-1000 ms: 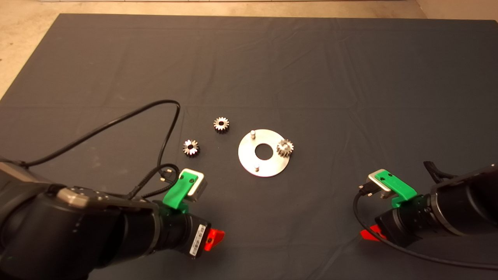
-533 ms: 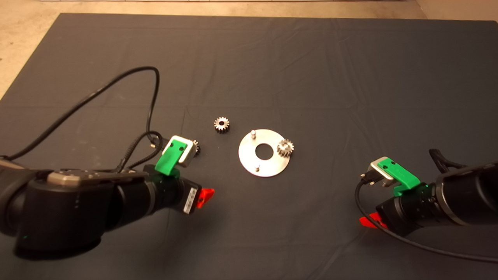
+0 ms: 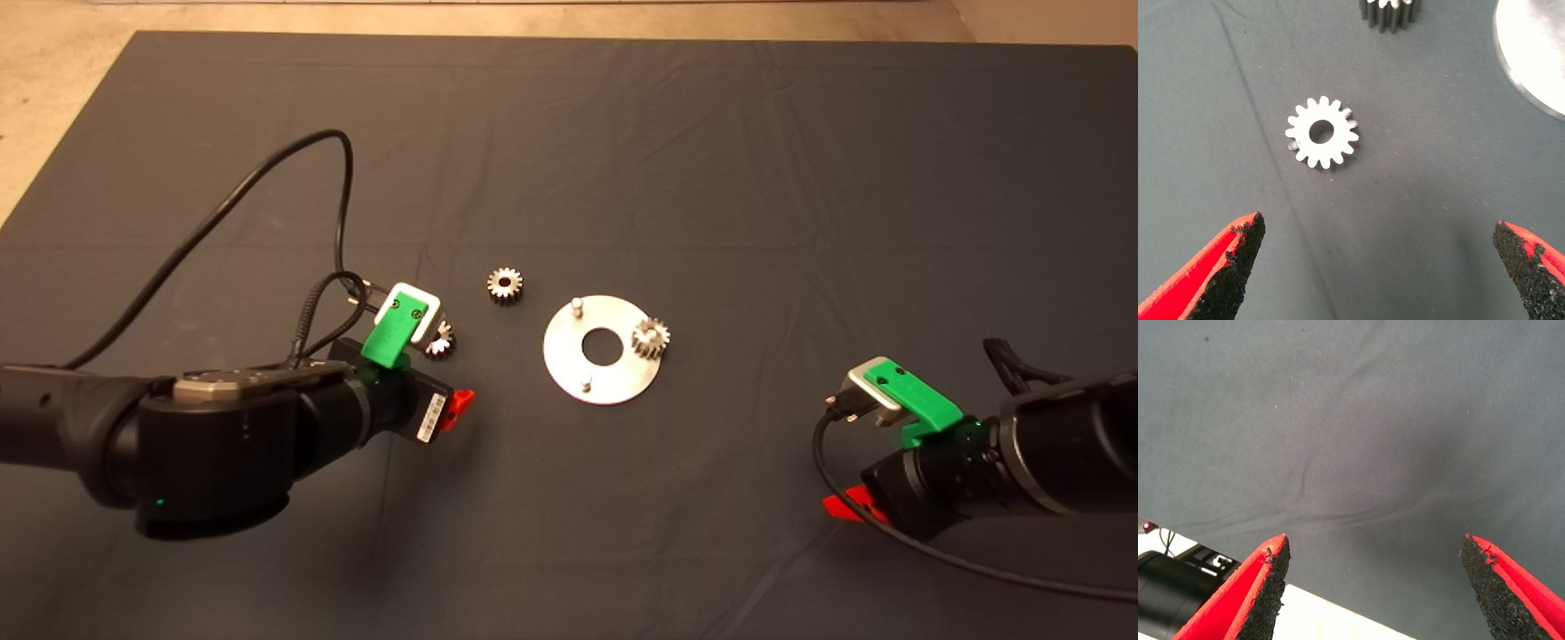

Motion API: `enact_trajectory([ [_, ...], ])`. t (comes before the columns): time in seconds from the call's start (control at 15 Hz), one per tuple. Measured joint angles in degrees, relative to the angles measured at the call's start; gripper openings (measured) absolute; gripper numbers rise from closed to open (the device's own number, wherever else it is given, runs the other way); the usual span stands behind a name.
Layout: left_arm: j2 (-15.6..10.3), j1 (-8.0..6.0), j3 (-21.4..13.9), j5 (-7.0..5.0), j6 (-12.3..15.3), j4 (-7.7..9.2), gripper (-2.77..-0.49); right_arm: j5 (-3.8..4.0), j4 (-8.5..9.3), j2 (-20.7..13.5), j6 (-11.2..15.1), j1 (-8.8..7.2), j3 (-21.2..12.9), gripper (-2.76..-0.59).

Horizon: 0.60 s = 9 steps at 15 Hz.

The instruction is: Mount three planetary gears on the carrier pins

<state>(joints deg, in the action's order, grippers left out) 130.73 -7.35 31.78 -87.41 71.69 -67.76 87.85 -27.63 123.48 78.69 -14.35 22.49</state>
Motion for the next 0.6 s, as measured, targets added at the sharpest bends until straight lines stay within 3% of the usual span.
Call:
enact_trajectory([
  [0.13, 0.0, 0.66, 1.2, -0.06, -1.2, -0.64, -0.77, -0.01, 0.02, 0.0, 0.0, -0.01, -0.1, -1.47],
  [0.6, 0.2, 0.71, 6.8, -0.02, -3.3, -1.10, -0.77, -0.01, -0.01, -0.2, 0.0, -0.28, -0.1, -1.47],
])
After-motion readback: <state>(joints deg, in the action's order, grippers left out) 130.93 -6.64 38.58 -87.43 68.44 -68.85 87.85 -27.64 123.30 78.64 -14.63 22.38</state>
